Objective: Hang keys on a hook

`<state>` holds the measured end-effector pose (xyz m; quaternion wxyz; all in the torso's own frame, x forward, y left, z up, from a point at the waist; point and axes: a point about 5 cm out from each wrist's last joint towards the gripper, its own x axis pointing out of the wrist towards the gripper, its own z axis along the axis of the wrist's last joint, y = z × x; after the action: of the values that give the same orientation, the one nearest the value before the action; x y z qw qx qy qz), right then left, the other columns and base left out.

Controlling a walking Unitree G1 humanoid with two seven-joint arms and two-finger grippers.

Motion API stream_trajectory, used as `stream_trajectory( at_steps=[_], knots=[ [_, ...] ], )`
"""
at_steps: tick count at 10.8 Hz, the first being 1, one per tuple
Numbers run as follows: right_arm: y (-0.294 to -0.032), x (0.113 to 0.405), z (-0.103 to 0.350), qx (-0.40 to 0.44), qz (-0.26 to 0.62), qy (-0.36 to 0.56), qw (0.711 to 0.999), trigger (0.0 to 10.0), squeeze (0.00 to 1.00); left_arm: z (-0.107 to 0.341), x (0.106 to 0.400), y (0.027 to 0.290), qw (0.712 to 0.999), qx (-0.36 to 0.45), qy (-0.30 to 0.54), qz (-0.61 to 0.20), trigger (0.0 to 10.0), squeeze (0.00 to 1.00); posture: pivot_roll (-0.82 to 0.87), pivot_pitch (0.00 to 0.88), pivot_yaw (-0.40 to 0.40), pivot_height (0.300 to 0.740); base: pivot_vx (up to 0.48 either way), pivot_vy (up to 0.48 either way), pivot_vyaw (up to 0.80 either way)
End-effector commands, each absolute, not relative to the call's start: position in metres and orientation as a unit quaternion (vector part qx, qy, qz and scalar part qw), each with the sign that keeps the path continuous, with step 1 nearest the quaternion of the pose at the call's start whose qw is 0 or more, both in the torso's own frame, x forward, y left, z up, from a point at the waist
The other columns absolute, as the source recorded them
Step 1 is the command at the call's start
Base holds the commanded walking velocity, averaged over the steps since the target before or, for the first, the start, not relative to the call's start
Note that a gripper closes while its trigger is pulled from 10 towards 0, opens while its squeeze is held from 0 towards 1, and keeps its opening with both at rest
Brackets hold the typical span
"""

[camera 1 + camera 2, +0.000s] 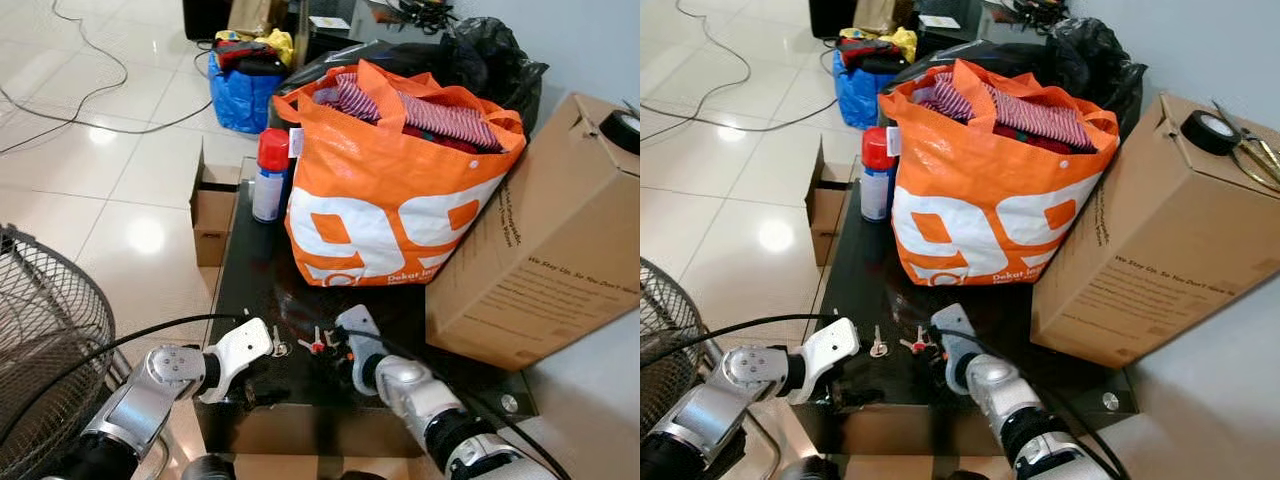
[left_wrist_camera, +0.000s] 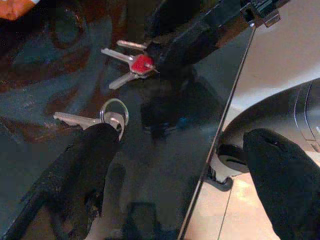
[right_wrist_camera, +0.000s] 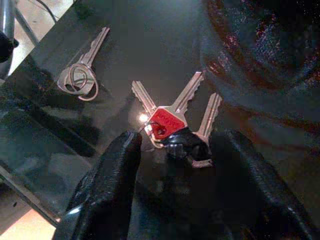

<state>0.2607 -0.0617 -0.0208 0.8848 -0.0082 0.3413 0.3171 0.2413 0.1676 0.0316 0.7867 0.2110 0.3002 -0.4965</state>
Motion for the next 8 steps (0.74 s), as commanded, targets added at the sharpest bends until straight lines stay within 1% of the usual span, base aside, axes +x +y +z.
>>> stream_trajectory(
  at_steps=[1,8],
  knots=[
    [-0.0686,0.2631,-0.0212,-0.010,0.304,0.343,0.889,0.0,0.00,0.0345,0.2415,0.1632,0.784,0.211,0.293,-0.505,10.0,0.07,-0.03,0.092,-0.209,0.740,0.000,0.000,0.00],
    [-0.0680,0.2570,-0.0269,-0.013,0.304,0.347,0.887,0.0,0.00,0.0333,0.2388,0.1615,0.784,0.208,0.296,-0.505,10.0,0.07,-0.02,0.080,-0.214,0.740,0.000,0.000,0.00]
  ],
)
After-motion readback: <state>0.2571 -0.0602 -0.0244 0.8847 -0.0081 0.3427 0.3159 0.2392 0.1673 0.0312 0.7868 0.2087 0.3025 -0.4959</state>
